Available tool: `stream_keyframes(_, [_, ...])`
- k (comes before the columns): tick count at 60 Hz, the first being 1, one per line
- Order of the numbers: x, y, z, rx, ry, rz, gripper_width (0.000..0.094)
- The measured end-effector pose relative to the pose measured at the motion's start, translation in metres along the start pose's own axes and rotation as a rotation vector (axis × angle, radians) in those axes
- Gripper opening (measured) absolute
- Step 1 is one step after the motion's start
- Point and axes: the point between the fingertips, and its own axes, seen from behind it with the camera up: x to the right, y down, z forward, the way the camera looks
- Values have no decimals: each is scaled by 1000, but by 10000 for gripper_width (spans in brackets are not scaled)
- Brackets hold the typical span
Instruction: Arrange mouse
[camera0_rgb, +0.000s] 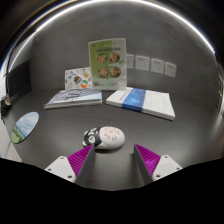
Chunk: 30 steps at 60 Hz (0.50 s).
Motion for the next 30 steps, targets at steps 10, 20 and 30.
stream_keyframes(10, [2,-18,31,-38,-50,7,812])
stream_keyframes(20, [17,-37,63,-68,-47,12,806])
stream_keyframes(30, [28,-49,80,-55,-26,47,558])
